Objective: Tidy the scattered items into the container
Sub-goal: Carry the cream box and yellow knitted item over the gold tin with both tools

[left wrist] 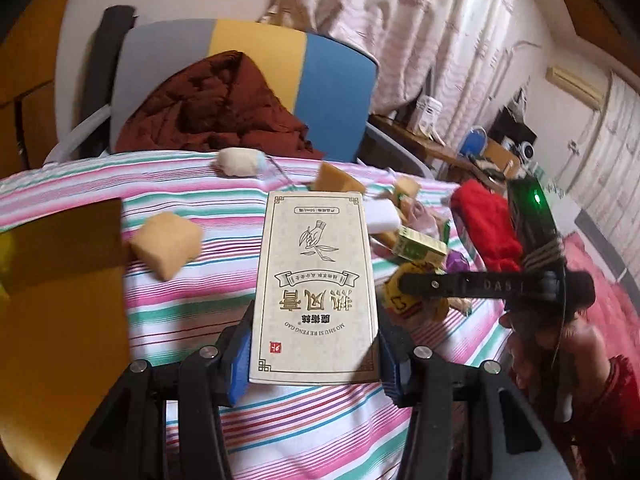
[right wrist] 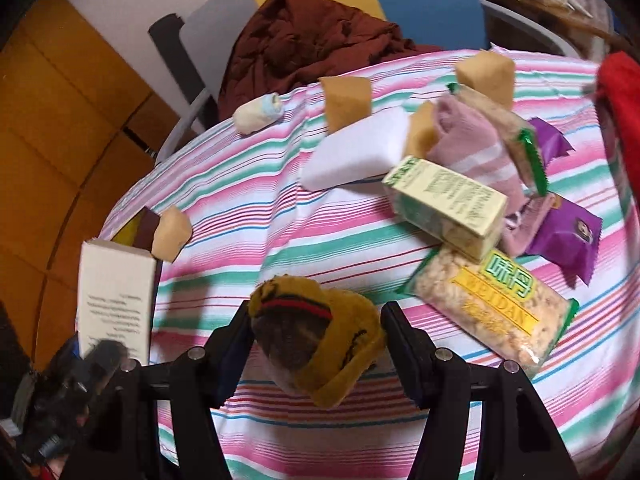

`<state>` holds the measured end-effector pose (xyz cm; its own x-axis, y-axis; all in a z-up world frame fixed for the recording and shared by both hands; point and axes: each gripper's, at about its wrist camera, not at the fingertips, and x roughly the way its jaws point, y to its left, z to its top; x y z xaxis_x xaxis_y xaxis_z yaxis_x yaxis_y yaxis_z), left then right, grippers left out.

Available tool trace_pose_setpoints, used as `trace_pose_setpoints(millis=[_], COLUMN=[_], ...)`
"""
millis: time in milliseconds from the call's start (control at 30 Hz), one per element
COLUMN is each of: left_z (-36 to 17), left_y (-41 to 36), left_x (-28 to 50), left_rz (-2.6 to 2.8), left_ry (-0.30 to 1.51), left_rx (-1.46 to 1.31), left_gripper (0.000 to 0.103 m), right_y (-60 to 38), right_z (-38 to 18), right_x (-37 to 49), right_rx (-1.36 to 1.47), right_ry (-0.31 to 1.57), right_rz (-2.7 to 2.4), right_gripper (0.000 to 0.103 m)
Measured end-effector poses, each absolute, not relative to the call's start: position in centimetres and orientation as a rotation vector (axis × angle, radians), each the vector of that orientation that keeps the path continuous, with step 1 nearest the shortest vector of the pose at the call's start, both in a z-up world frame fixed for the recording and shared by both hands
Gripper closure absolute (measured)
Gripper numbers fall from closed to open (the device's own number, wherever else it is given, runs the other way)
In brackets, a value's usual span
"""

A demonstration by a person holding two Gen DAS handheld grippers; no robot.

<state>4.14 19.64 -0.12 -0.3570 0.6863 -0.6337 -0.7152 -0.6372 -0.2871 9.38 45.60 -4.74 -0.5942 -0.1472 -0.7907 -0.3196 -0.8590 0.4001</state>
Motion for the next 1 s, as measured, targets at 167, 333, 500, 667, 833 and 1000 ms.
trace_pose_setpoints(millis=[167, 333, 500, 667, 833, 1000], left_z=[0.6, 1.1, 1.2, 0.4, -1.3, -2.9], left_y=[15.8, 11.4, 7.2, 3.7, 1.3, -0.2], left_x=[2.1, -0.2, -2.3, -5.2, -8.3, -10.4], left_rz=[2.126, 2.216, 2.296, 2.388, 2.443, 2.48], left_ry=[-0.039, -0.109, -0.169, -0.164, -0.127, -0.072], left_rx=[-0.957, -0.975, -1.005, -1.07, -1.186, -1.274], left_gripper=[0.052, 0.052, 0.052, 0.052, 0.052, 0.052], right_y=[43.6, 41.1, 37.6, 32.6, 27.3, 21.4], right_z=[-3.4, -2.3, -1.0, 1.2, 2.6, 1.8], right_x=[9.1, 8.2, 5.5, 1.5, -2.1, -6.1], right_rx=[-1.32, -1.285, -1.279, -1.309, -1.366, -1.513], right_ry=[0.62, 0.597, 0.703, 0.604, 0.504, 0.319], right_rz=[2.698, 2.785, 2.916, 3.029, 3.105, 3.105], right_gripper=[0.039, 0.039, 0.038, 0.038, 0.037, 0.037])
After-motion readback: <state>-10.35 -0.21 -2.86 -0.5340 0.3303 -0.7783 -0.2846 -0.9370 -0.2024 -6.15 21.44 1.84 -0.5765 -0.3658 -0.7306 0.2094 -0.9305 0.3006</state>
